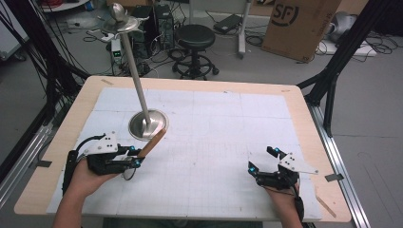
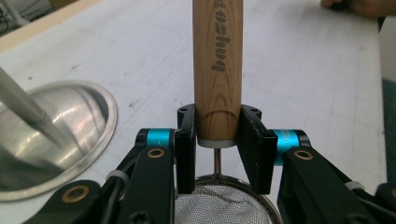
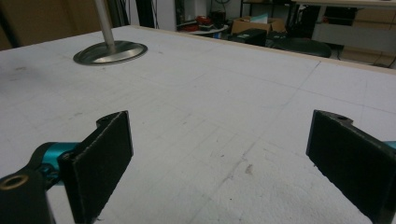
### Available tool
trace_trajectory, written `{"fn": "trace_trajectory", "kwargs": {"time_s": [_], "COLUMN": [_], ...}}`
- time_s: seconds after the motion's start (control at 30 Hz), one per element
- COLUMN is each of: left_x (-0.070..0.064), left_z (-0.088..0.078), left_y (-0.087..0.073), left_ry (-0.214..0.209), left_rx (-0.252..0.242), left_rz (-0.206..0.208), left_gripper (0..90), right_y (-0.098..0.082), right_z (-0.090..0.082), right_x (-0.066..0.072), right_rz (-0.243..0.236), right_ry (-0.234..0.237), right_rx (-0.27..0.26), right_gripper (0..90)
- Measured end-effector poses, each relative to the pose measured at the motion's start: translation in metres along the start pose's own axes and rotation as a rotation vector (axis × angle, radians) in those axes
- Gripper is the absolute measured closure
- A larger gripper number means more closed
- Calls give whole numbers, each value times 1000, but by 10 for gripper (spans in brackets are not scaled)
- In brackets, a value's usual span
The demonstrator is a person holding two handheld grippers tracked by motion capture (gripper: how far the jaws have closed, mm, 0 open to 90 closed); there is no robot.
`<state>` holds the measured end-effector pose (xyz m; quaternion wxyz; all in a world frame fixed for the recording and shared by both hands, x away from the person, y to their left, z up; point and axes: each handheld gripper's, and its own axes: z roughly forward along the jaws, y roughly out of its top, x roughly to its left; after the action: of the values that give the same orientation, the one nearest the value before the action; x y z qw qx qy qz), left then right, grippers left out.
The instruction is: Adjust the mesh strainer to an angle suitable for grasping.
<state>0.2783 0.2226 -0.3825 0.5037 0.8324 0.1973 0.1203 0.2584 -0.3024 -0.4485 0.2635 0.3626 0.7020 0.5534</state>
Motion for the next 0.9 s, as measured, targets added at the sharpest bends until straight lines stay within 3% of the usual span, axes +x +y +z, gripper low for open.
{"fn": "trace_trajectory", "kwargs": {"time_s": [0.17, 0.43, 0.9], "left_x": [-4, -11, -13], "left_z": [3, 9, 12], "left_y": [1, 6, 7], "left_ry": [-4, -49, -69], "left_rx": [-68, -190, -258], "left_rz": [-1, 16, 35], "left_gripper": [691, 691, 691], "right_y": [0, 0, 0], "right_z": [0, -1, -1], "right_x": [0, -1, -1], "right_rz": [4, 19, 22], "right_ry": [1, -1, -12], "right_rx": [-1, -7, -9], "right_gripper": [57, 57, 57]}}
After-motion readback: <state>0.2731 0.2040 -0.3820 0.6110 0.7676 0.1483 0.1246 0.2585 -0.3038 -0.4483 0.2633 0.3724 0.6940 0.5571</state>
